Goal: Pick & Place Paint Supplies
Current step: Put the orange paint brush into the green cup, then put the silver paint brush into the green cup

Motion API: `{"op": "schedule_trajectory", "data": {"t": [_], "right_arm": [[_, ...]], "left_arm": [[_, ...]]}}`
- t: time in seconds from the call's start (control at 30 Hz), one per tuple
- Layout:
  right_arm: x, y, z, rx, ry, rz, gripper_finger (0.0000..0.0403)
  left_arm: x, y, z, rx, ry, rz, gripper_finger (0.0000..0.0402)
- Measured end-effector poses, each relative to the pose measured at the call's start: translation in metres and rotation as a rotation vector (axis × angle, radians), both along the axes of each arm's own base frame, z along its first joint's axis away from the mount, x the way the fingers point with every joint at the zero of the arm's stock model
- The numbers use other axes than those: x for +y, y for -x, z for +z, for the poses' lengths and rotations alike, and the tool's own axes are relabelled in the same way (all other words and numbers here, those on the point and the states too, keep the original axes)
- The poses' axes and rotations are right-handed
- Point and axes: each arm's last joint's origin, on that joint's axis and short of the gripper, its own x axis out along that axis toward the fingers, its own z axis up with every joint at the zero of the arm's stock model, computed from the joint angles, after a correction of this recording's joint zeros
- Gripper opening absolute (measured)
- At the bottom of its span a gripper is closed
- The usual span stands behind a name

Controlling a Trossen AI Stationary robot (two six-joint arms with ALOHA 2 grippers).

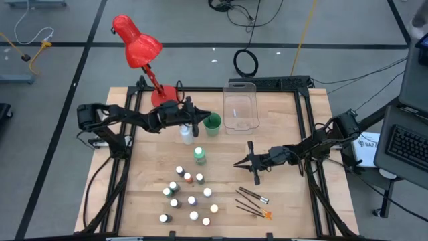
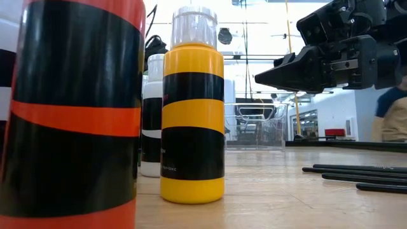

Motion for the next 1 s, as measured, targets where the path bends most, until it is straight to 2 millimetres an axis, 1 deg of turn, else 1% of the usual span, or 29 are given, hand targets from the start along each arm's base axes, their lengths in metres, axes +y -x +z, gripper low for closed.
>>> {"op": "schedule_trajectory", "data": {"t": [0.07,0.17,0.23,0.33,0.47,0.57,0.67,0.77,0.8,0.9,1.0], "right_arm": [[0.000,0.000,0.000,0.000,0.000,0.001,0.0013],[0.000,0.000,0.000,-0.001,0.008,0.003,0.0013],[0.000,0.000,0.000,-0.002,0.019,0.005,0.0014],[0.000,0.000,0.000,-0.003,0.021,0.006,0.0013],[0.000,0.000,0.000,-0.002,0.019,0.005,0.0014],[0.000,0.000,0.000,-0.002,0.018,0.006,0.0013],[0.000,0.000,0.000,-0.002,0.018,0.006,0.0013],[0.000,0.000,0.000,-0.002,0.018,0.006,0.0013],[0.000,0.000,0.000,-0.002,0.018,0.006,0.0014],[0.000,0.000,-0.001,0.004,0.020,0.006,0.0013],[0.000,0.000,-0.001,0.005,0.019,0.006,0.0014]], "left_arm": [[0.000,0.001,-0.005,0.026,0.023,-0.001,0.0019],[0.000,0.001,-0.001,0.008,0.015,-0.001,0.0033],[0.000,0.001,-0.003,0.018,0.019,-0.003,0.0044],[-0.001,0.000,0.000,-0.007,0.019,-0.049,0.0069],[-0.003,0.000,0.000,-0.013,0.033,-0.105,0.0122],[-0.003,0.000,0.000,-0.016,0.041,-0.104,0.0172],[-0.003,0.001,0.005,-0.032,0.053,-0.103,0.0217],[-0.006,0.004,0.014,-0.050,0.077,-0.149,0.0250],[-0.008,0.006,0.020,-0.064,0.080,-0.176,0.0258],[-0.015,0.018,0.044,-0.102,0.065,-0.244,0.0274],[-0.027,0.038,0.071,-0.113,0.062,-0.279,0.0279]]}}
